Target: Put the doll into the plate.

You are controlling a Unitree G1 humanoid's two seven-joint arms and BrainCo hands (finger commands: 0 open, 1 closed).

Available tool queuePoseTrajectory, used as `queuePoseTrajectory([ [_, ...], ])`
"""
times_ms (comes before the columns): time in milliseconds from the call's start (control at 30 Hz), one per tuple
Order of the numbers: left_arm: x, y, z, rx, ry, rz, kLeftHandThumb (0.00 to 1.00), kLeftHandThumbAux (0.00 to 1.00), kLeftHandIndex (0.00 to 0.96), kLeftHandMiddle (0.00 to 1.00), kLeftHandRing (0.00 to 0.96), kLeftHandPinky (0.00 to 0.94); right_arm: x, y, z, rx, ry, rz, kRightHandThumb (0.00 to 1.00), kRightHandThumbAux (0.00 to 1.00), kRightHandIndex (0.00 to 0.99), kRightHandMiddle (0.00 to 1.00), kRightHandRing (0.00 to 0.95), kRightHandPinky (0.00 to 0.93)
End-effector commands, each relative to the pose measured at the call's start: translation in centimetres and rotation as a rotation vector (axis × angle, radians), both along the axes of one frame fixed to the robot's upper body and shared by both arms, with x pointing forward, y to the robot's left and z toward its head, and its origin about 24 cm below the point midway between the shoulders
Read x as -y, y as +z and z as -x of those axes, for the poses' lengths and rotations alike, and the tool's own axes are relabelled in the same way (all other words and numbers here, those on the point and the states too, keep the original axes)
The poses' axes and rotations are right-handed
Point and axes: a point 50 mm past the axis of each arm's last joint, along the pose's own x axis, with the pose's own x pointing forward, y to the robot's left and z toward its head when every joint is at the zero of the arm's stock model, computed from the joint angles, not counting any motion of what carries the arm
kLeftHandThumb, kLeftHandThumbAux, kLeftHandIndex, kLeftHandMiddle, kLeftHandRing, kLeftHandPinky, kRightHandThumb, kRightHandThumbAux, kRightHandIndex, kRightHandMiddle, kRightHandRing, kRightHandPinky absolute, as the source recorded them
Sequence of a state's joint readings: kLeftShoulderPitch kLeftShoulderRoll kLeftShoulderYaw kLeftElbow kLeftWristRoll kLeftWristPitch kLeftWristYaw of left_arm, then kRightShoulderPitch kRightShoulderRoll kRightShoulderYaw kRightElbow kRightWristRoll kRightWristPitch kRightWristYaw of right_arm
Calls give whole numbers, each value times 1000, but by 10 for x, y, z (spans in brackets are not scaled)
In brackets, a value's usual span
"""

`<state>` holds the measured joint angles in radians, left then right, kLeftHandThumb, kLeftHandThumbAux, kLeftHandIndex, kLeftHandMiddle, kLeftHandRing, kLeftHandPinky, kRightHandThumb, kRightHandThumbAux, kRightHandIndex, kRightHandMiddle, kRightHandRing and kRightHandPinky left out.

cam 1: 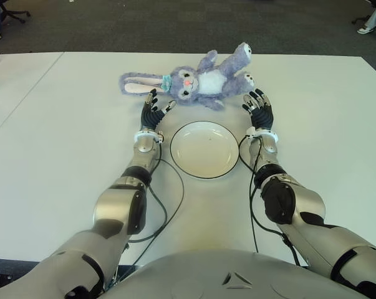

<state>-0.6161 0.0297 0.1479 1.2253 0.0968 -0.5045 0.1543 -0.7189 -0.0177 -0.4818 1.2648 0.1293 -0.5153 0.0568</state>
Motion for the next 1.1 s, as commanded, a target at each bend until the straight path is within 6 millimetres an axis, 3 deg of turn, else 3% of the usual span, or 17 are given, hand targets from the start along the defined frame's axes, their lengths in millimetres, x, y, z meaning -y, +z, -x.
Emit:
queuePoseTrajectory([
  [33,3,-95,85,-490,17,33,0,617,58,74,69,52,-10,-26,14,-133,2,-63,342,783,179,197,216,258],
  [467,3,-95,84,-490,18,49,0,621,61,76,70,65,-7,-15,5,-116,-8,-23,399,806,193,188,205,252],
  [767,5,-95,85,-499,13,12,0,596,57,73,64,30,-4,-5,-3,-101,-13,7,401,820,193,186,207,257],
  [1100,5,-94,84,-490,17,17,0,613,63,78,69,55,4,6,-10,-82,-22,60,392,827,187,190,211,255],
])
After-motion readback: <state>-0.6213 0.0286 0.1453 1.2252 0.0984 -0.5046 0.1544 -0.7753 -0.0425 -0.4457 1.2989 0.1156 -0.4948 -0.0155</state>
